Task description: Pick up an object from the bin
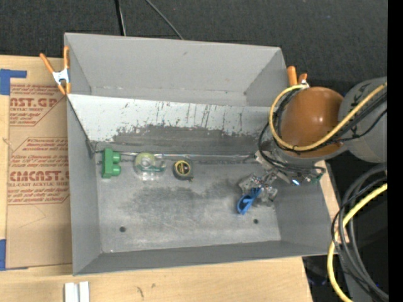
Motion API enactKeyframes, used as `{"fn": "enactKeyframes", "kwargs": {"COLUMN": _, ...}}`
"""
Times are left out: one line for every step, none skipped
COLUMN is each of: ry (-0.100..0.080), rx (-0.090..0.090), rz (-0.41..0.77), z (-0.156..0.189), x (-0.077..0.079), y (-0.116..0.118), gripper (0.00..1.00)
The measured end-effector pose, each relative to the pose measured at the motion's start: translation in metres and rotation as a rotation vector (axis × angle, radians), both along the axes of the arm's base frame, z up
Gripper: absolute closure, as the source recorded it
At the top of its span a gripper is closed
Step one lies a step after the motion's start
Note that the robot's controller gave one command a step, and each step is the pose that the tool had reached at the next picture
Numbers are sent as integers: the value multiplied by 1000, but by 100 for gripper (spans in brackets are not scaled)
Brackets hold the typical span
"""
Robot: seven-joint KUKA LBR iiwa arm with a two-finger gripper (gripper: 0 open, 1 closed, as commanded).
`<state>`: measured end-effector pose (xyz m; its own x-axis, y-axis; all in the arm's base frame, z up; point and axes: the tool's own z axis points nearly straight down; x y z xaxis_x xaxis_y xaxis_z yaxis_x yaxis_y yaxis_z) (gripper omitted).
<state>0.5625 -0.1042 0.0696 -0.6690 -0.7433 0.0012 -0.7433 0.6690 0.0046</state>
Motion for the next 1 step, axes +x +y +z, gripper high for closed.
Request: {"fn": "enactKeyframes", "kwargs": {"ry": -14, "rx": -2, "rz": -59, "z": 186, "x": 9, "y": 7, "gripper": 100}}
